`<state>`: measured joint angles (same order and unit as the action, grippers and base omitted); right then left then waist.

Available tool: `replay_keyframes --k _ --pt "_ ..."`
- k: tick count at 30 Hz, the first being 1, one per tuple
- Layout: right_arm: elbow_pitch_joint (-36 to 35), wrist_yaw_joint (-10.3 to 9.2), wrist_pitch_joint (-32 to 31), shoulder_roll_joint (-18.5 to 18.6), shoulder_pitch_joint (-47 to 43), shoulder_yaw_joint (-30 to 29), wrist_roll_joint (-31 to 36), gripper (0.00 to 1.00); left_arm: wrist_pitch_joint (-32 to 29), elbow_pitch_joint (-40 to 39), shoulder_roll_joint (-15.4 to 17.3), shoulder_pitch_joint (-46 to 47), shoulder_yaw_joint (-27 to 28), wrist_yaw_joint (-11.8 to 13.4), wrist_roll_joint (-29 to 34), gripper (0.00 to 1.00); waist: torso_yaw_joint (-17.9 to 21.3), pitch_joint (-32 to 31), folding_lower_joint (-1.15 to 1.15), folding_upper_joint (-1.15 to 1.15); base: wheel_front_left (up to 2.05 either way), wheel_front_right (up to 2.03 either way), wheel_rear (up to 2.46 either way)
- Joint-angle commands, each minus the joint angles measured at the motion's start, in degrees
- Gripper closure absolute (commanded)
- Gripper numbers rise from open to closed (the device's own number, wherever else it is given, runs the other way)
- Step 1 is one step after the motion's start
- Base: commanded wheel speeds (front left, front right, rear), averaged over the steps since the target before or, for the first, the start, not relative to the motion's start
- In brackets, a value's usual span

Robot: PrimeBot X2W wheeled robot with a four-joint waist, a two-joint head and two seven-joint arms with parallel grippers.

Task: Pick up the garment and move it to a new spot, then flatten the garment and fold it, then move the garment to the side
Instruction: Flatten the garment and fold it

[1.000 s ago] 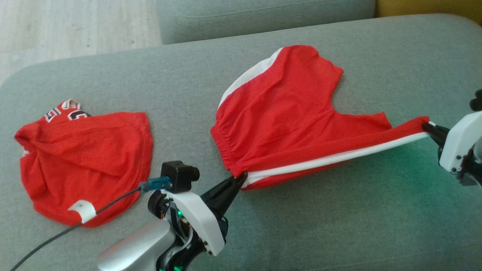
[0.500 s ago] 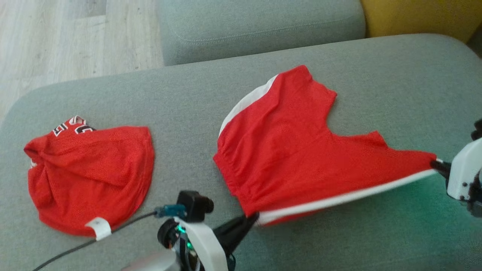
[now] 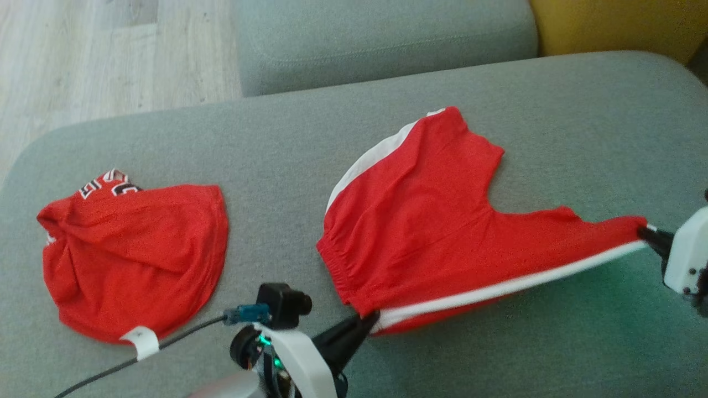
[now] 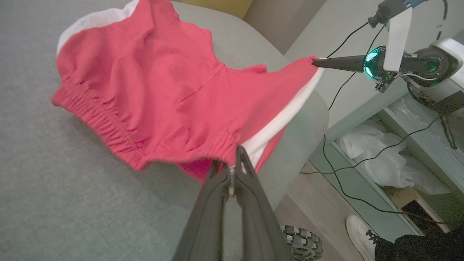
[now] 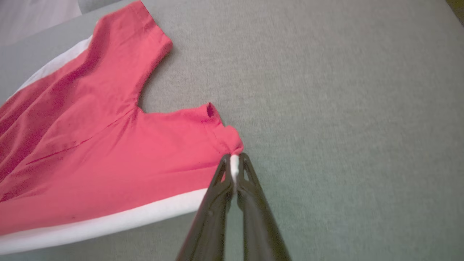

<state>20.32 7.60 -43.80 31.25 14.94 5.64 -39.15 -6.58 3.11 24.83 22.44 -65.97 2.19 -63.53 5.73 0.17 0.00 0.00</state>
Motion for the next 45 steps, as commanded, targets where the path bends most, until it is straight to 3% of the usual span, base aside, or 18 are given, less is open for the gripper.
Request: replay_keyframes --k 1,7,13,24,34,36,38,40,41,45 --pt "-2.7 -0.11 1.2 0.8 3.3 -1.1 1.4 1.0 1.5 -0.3 0.4 4.1 3.4 0.6 0.9 1.0 -0.6 1.1 0.0 0.0 0.0 0.0 0.0" --pt "-3.2 -0.11 4.4 -2.5 9.8 -4.5 5.2 1.0 4.3 2.7 -2.1 7.8 6.2 0.9 1.6 1.0 -2.4 5.8 0.0 0.0 0.0 0.0 0.0" --pt "0.8 -0.11 7.3 -5.7 19.8 -5.1 10.0 1.0 6.1 7.1 -5.0 13.4 8.1 0.1 3.1 1.0 -5.4 12.1 0.0 0.0 0.0 0.0 0.0" --pt "16.0 -0.11 12.9 -7.4 35.0 -1.7 17.9 1.0 8.6 15.1 -10.3 21.8 8.5 -3.1 6.0 1.0 -11.5 20.1 0.0 0.0 0.0 0.0 0.0" --pt "28.9 -0.11 19.3 -6.1 44.5 1.1 21.9 1.0 9.9 20.9 -14.8 26.6 7.7 -5.4 7.4 1.0 -15.3 24.6 0.0 0.0 0.0 0.0 0.0" --pt "30.8 -0.11 21.8 -6.0 46.2 0.2 22.8 0.0 10.2 21.8 -15.4 27.2 7.6 -5.6 7.5 1.0 -15.7 25.3 0.0 0.0 0.0 0.0 0.0" --pt "32.7 -0.11 24.2 -6.4 47.5 -0.6 23.3 0.0 10.5 23.0 -15.9 27.5 7.7 -5.5 7.7 0.99 -16.0 25.6 0.0 0.0 0.0 0.0 0.0" --pt "34.4 -0.11 26.7 -6.7 48.7 -1.1 23.7 0.0 10.9 24.2 -16.0 27.8 7.5 -5.2 8.1 0.09 -16.1 25.6 0.0 0.0 0.0 0.0 0.0" --pt "35.2 -0.11 28.1 -6.8 49.1 -1.2 24.1 0.0 11.1 24.8 -16.0 27.8 7.6 -5.1 8.2 0.0 -16.1 25.5 0.0 0.0 0.0 0.0 0.0" --pt "37.4 -0.11 32.4 -7.3 49.7 -2.0 24.7 0.0 12.0 26.4 -16.0 27.4 8.1 -4.9 7.9 0.0 -15.7 24.3 0.0 0.0 0.0 0.0 0.0"
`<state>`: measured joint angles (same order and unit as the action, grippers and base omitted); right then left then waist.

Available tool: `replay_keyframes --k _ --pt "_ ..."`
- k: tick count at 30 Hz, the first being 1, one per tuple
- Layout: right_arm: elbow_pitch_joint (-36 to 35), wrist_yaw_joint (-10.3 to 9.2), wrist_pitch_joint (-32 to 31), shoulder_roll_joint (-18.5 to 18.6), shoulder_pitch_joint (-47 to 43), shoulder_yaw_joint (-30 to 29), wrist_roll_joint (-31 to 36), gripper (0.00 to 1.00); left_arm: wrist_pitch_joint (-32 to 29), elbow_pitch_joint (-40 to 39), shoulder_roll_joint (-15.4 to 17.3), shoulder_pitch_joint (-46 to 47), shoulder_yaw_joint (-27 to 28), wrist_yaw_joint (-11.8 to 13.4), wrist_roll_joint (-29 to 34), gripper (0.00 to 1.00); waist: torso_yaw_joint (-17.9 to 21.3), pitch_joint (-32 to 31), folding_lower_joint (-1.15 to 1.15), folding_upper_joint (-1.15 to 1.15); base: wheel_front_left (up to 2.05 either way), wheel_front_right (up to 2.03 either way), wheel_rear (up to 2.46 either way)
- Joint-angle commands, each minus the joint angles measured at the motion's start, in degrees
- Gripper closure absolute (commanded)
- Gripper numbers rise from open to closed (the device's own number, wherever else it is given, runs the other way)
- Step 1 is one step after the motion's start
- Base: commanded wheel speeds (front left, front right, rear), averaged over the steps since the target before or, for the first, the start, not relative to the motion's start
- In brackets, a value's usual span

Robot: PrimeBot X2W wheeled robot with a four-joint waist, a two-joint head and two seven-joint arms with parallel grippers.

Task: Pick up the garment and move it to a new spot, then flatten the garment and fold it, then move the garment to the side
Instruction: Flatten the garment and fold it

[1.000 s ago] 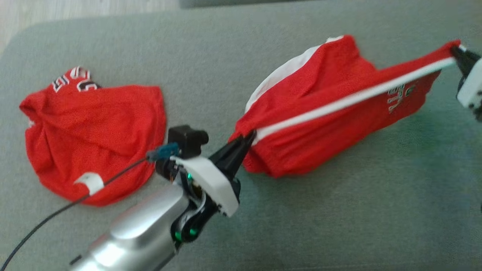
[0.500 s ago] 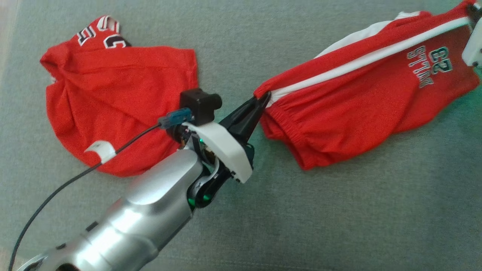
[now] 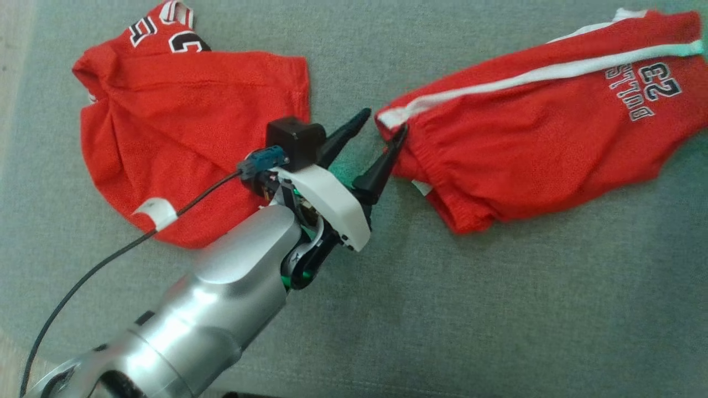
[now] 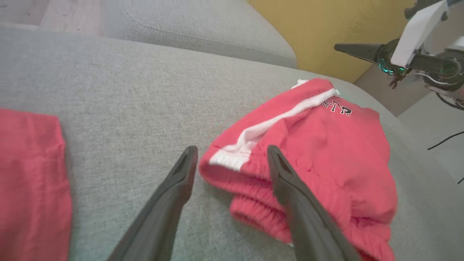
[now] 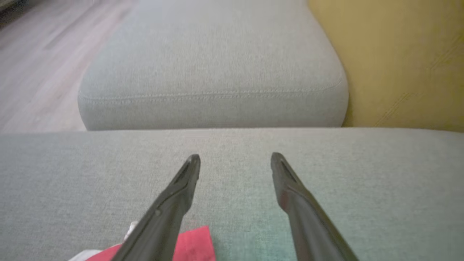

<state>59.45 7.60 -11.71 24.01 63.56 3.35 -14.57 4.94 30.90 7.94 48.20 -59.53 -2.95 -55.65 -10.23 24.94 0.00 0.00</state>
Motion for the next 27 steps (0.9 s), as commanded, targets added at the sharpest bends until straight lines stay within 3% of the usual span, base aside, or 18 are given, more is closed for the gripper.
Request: replay_keyframes --k 1,7,14,19,27 --pt "-1.1 -0.11 1.9 -0.4 1.1 0.0 0.1 0.0 1.0 -0.9 1.1 1.5 1.9 0.4 0.0 0.0 0.5 -1.1 0.0 0.0 0.0 0.0 0.0" --pt "-1.1 -0.11 11.8 -2.9 -0.8 2.0 -2.0 0.0 6.4 -0.7 3.7 1.1 4.0 3.5 2.0 0.0 3.3 -5.3 0.0 0.0 0.0 0.0 0.0" --pt "-8.7 -0.11 23.6 -5.8 -7.3 7.4 -7.6 0.0 10.0 -6.6 8.6 -1.1 10.4 10.5 8.1 0.0 7.5 -10.5 0.0 0.0 0.0 0.0 0.0" --pt "-17.2 -0.11 26.3 -6.8 -15.5 9.1 -9.2 0.0 10.0 -13.9 10.5 -7.2 17.4 14.1 16.4 0.0 10.0 -13.1 0.0 0.0 0.0 0.0 0.0" --pt "-30.3 -0.11 26.7 -13.3 -34.5 6.6 -4.8 0.0 10.0 -16.7 10.5 -20.6 24.1 15.9 24.5 0.0 13.2 -16.0 0.0 0.0 0.0 0.0 0.0"
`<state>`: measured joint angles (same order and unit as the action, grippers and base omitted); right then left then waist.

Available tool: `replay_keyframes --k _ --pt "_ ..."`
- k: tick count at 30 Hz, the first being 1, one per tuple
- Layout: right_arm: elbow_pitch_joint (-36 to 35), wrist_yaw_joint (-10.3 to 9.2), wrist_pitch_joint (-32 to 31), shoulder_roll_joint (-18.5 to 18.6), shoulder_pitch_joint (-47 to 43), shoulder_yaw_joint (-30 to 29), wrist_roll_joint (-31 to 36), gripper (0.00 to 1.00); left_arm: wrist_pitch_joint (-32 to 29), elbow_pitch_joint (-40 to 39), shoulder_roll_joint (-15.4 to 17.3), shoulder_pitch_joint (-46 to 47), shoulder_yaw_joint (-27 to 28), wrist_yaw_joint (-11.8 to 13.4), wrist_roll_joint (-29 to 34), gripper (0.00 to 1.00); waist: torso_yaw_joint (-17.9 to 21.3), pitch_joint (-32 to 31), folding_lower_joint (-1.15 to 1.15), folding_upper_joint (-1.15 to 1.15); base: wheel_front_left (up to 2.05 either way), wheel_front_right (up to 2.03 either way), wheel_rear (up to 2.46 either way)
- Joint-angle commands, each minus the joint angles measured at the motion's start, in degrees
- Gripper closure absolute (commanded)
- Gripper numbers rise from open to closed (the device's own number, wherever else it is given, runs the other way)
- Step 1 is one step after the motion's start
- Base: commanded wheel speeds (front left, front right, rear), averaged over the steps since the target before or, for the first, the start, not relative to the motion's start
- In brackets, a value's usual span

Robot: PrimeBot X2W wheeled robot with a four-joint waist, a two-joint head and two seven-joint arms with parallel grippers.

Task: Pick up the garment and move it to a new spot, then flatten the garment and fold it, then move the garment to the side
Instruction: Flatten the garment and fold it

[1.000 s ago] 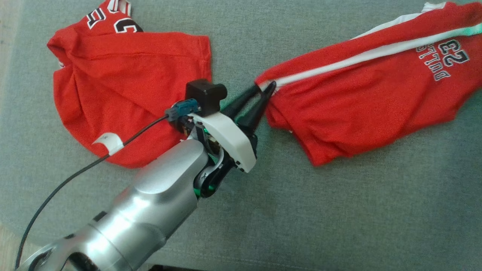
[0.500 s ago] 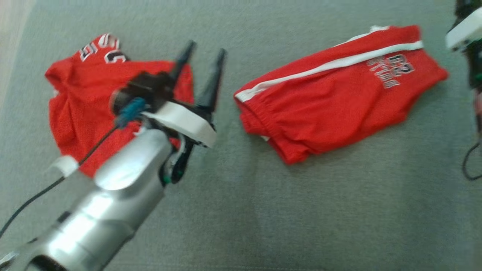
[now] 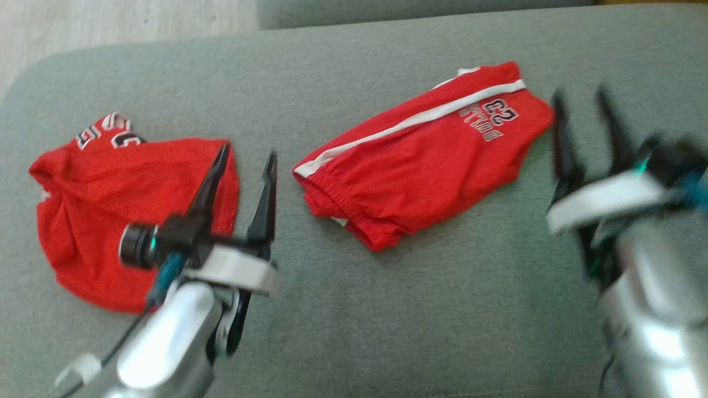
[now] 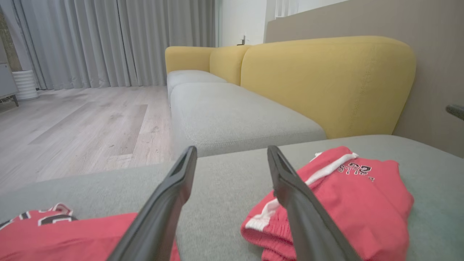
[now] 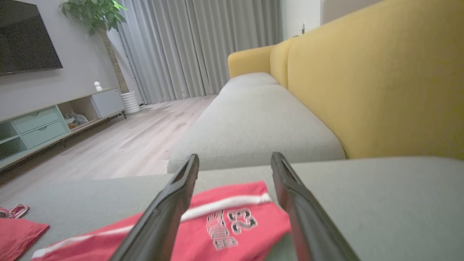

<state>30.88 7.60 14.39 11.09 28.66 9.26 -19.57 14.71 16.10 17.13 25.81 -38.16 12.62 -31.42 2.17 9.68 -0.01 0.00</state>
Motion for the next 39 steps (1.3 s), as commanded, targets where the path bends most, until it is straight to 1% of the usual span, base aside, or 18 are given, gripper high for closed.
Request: replay_keyframes --k 1,5,9,15,17,18,19,24,27,31,36,37,38,39 --pt "-2.3 -0.11 0.6 -1.7 -2.0 0.2 0.8 0.0 0.3 -1.9 1.1 0.1 3.5 0.2 1.0 0.0 1.1 -1.0 0.01 0.0 0.0 0.0 0.0" --pt "-4.1 -0.11 0.6 -5.1 -9.0 -0.7 2.9 0.0 0.3 -1.8 -0.1 -5.7 6.4 -0.4 3.7 0.0 1.9 -1.5 0.01 0.0 0.0 0.0 0.0" --pt "-5.7 -0.11 -0.3 -5.9 -10.7 -2.2 5.1 0.0 0.3 -2.8 -1.6 -8.4 9.5 -2.2 5.7 0.0 1.5 -0.4 0.01 0.0 0.0 0.0 0.0" --pt "-6.8 -0.11 -5.5 -4.9 -6.2 -5.5 7.3 0.0 0.3 -3.1 -3.5 -6.6 11.6 -5.2 9.1 0.0 -1.2 4.1 0.01 0.0 0.0 0.0 0.0" --pt "-6.1 -0.11 -8.2 -4.2 -3.4 -7.1 8.2 0.0 0.3 -3.0 -4.3 -5.7 11.9 -6.1 9.9 0.0 -2.4 6.1 0.01 0.0 0.0 0.0 0.0" --pt "-6.1 -0.11 -8.2 -4.2 -3.4 -7.1 8.2 0.0 0.3 -3.0 -4.3 -5.7 11.9 -6.1 9.9 0.0 -2.4 6.1 0.01 0.0 0.0 0.0 0.0" --pt "-5.4 -0.11 -9.5 -4.0 -1.7 -8.2 8.3 0.0 0.3 -3.0 -4.7 -5.2 12.1 -6.5 10.4 0.0 -2.9 6.9 0.01 0.0 0.0 0.0 0.0" --pt "1.4 -0.11 -17.5 -2.3 7.4 -15.5 11.3 0.0 0.3 -2.0 -6.9 -3.4 12.6 -8.5 12.1 0.0 -6.1 10.9 0.01 0.0 0.0 0.0 0.0" --pt "6.8 -0.11 -21.9 -1.2 11.9 -18.3 13.5 0.0 0.3 -1.5 -8.1 -2.5 13.1 -9.6 13.0 0.0 -7.7 12.4 0.01 0.0 0.0 0.0 0.0" --pt "13.9 -0.11 -26.5 0.5 15.5 -19.2 16.9 0.0 0.3 -0.8 -9.4 -1.7 14.0 -10.8 14.1 0.0 -9.3 13.6 0.01 0.0 0.0 0.0 0.0" --pt "20.5 -0.11 -28.9 1.9 17.2 -15.8 18.9 0.0 0.3 0.0 -10.4 -1.3 15.3 -12.0 15.4 0.0 -10.0 13.8 0.01 0.0 0.0 0.0 0.0" --pt "21.4 -0.11 -28.9 2.0 17.5 -15.1 18.5 0.59 0.3 0.1 -10.5 -1.4 15.6 -12.2 15.6 0.0 -10.0 13.7 0.01 0.0 0.0 0.0 0.0" --pt "22.1 -0.11 -28.7 2.1 17.6 -14.1 18.2 1.0 0.3 0.3 -10.7 -1.5 15.9 -12.3 15.8 0.0 -10.0 13.5 0.01 0.0 0.0 0.0 0.0" --pt "22.7 -0.11 -28.5 2.1 17.7 -13.0 17.8 1.0 0.3 0.4 -10.8 -1.6 16.2 -12.4 16.0 0.0 -9.9 13.2 0.01 0.0 0.0 0.0 0.0"
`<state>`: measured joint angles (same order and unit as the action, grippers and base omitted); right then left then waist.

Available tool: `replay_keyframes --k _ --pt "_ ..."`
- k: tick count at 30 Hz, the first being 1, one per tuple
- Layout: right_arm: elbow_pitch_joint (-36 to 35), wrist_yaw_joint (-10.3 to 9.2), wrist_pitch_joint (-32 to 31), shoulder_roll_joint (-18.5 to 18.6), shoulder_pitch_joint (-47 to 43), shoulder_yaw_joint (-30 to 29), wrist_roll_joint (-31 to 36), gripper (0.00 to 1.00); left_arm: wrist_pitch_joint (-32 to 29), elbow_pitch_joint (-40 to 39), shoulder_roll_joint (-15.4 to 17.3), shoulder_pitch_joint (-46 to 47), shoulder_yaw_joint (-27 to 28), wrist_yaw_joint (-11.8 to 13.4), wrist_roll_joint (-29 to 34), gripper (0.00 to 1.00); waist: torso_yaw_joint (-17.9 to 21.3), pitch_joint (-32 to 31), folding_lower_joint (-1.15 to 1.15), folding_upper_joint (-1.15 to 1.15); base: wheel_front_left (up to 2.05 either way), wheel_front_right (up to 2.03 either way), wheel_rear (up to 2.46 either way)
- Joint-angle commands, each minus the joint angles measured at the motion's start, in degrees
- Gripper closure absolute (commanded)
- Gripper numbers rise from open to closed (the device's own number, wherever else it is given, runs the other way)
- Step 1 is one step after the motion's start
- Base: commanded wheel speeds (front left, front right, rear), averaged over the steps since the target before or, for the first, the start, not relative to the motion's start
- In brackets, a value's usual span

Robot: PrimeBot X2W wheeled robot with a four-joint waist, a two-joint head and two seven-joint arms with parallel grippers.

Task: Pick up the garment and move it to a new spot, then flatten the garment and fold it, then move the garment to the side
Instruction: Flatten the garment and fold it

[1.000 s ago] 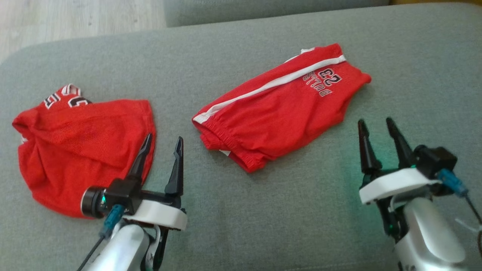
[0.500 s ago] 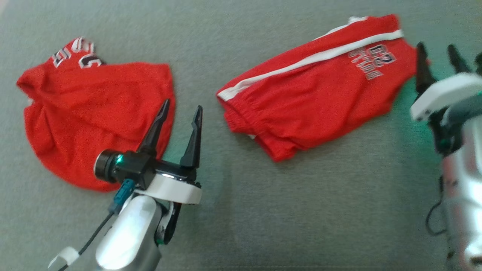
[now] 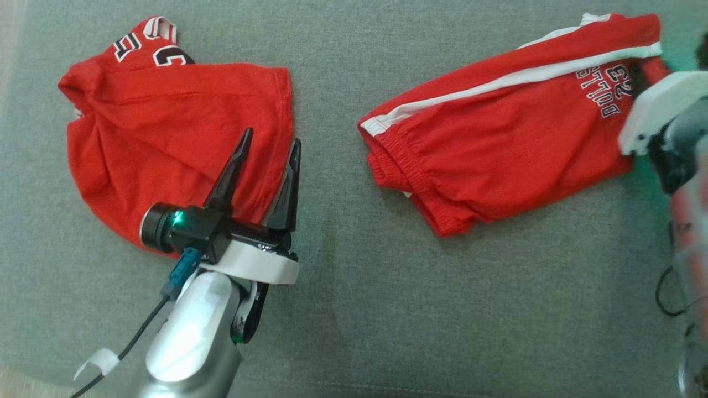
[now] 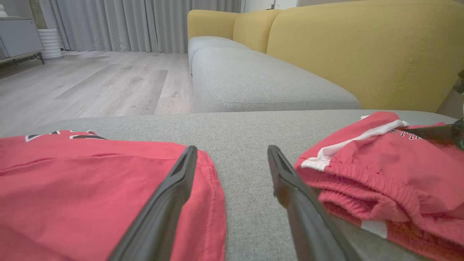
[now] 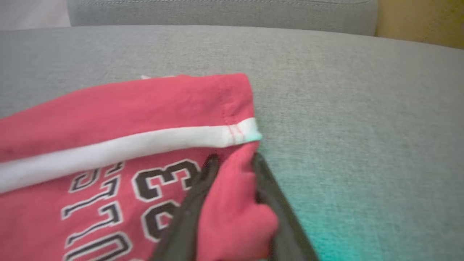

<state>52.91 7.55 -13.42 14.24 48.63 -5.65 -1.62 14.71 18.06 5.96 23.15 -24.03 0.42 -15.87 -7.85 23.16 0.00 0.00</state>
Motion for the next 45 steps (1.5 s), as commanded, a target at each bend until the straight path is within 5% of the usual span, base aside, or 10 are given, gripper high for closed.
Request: replay_keyframes --k 1,14,26,35,45 --pt "1.1 -0.06 -0.4 -1.0 -2.2 2.9 -0.9 1.0 0.3 -1.4 0.4 0.9 2.4 -0.3 0.7 0.0 0.4 -0.5 0.0 0.0 0.0 0.0 0.0" --pt "3.2 -0.06 6.2 5.8 -3.4 8.6 -11.7 1.0 0.3 -0.7 -0.1 -1.4 5.0 -1.9 3.2 0.0 5.3 -6.0 0.0 0.0 0.0 0.0 0.0" --pt "11.5 -0.06 11.8 14.5 -5.4 -2.6 -7.5 1.0 0.3 -0.8 -0.5 -3.9 6.5 -2.8 4.1 0.0 6.1 -8.6 0.0 0.0 0.0 0.0 0.0" --pt "11.9 -0.06 17.4 8.4 -2.7 -5.9 -4.4 1.0 0.3 -0.7 -0.8 -5.1 7.4 -3.2 4.8 0.0 6.3 -10.7 0.0 0.0 0.0 0.0 0.0" --pt "4.1 -0.06 18.8 -4.3 -1.9 1.9 -10.9 1.0 0.3 -0.4 -0.8 -7.4 8.9 -3.3 4.8 0.0 6.5 -15.4 0.0 0.0 0.0 0.0 0.0"
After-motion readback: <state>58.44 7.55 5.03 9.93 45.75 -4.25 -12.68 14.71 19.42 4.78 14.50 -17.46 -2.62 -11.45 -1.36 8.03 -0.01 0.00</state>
